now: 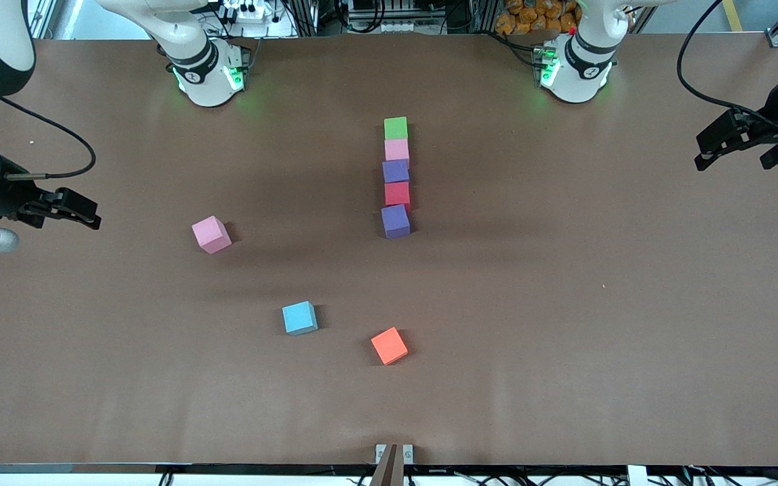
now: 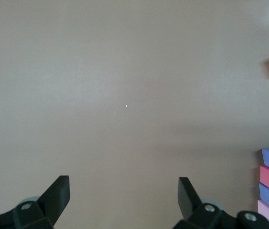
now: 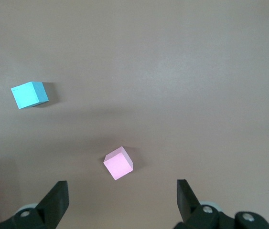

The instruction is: Arrange blocks into number 1

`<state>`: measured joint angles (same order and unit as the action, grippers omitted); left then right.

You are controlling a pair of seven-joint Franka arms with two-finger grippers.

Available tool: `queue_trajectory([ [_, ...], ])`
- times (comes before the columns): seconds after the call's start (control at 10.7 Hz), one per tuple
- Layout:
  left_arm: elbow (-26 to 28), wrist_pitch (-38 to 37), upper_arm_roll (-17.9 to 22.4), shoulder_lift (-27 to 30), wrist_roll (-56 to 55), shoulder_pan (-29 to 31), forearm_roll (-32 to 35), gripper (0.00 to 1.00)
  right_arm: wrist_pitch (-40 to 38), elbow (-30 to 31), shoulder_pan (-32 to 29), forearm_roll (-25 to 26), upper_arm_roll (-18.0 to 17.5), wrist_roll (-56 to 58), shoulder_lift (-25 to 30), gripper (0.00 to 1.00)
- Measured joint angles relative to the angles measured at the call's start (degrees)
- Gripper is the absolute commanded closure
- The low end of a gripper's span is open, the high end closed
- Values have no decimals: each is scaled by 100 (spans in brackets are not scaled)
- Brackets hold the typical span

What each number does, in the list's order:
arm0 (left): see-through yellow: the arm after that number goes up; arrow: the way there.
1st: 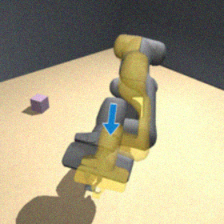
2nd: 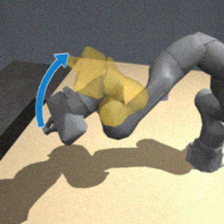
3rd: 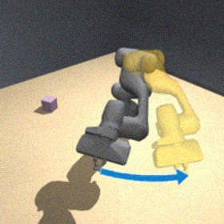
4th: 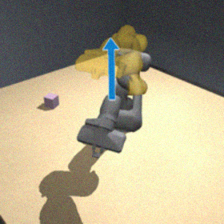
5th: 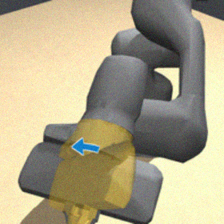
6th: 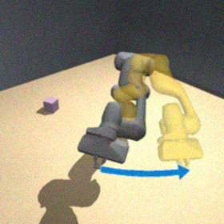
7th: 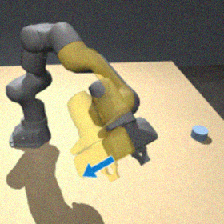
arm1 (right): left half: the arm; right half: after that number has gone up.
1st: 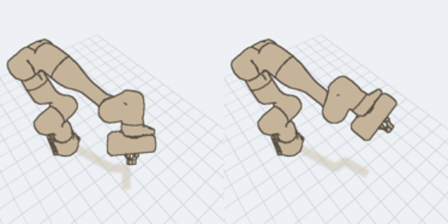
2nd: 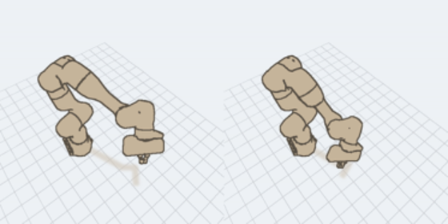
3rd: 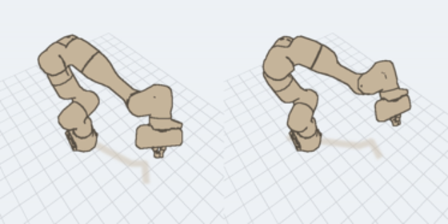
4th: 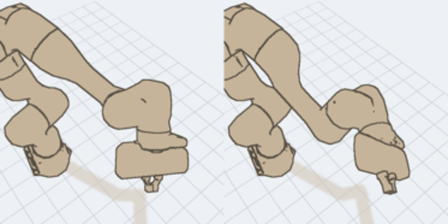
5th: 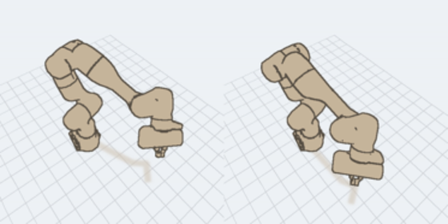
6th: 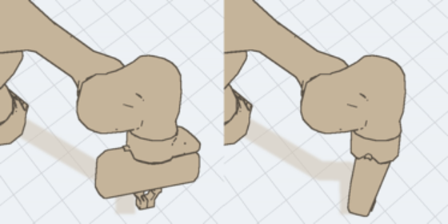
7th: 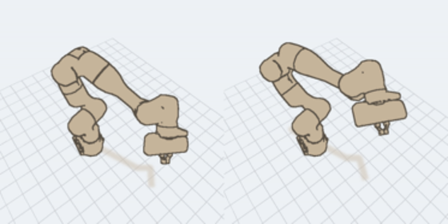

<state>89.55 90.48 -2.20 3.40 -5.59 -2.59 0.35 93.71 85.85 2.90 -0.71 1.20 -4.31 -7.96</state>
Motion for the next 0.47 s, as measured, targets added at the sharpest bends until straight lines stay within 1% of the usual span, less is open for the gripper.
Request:
queue_trajectory([
  [0.28,-2,-57,157,-10,0,-180,0,0,0,0,0,0,0,-1,0,0],
  [0.47,0,-65,176,-69,0,-211,0,0,0,0,0,0,0,-2,0,0],
])
